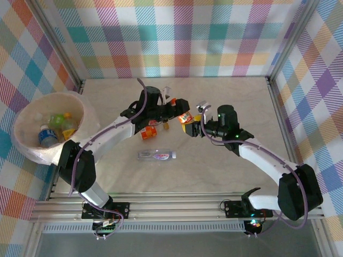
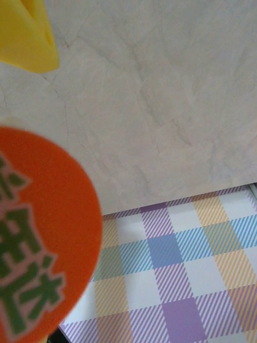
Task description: Put the plastic bottles in the bin
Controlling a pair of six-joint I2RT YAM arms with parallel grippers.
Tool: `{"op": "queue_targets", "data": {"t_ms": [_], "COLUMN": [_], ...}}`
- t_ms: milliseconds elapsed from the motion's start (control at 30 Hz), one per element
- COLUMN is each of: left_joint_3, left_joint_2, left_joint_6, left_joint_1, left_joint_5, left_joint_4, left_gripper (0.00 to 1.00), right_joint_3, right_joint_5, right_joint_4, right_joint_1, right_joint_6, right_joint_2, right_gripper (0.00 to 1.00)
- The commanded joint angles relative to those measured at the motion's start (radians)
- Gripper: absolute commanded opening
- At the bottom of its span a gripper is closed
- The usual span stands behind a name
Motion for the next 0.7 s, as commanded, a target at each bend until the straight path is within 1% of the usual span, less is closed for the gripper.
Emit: {"op": "queue_targets", "data": {"t_ms": [0, 100, 233, 467, 533, 600, 667], "left_joint_3": [0.019, 0.013, -0.016, -0.026, -0.025, -0.023, -0.012], "left_joint_2": [0.012, 0.010, -0.008, -0.031, -0.036, -0.042, -0.053], "left_joint_6": [-0.028, -0.035, -0.049, -0.025, -0.020, -0.012, 0.005], "left_joint_1": [-0.028, -0.044, -0.051, -0.051, -0.051, -0.051, -0.050], "left_joint_5": [0.003, 0.009, 0.010, -0.010, -0.026, -0.053, -0.106], "left_joint_4": [0.039, 0.052, 0.077, 0.059, 0.051, 0.036, -0.004], "left_gripper": [0.89, 0.83, 0.69, 0.56, 0.55, 0.54, 0.53], "right_joint_3": [-0.003, 0.004, 0.021, 0.044, 0.044, 0.044, 0.042], "right_joint_5": [0.014, 0.032, 0.026, -0.051, -0.073, -0.098, -0.104], "right_joint_4": [0.052, 0.071, 0.097, 0.105, 0.102, 0.091, 0.077], "right_joint_1": [0.015, 0.018, 0.020, 0.020, 0.018, 0.020, 0.018], "right_joint_6": [-0.027, -0.016, 0.003, 0.019, 0.017, 0.005, -0.012], "right_joint_2": [-0.004, 0.009, 0.043, 0.077, 0.077, 0.073, 0.063], "right_gripper": [0.46, 0.46, 0.46, 0.54, 0.58, 0.64, 0.76]}}
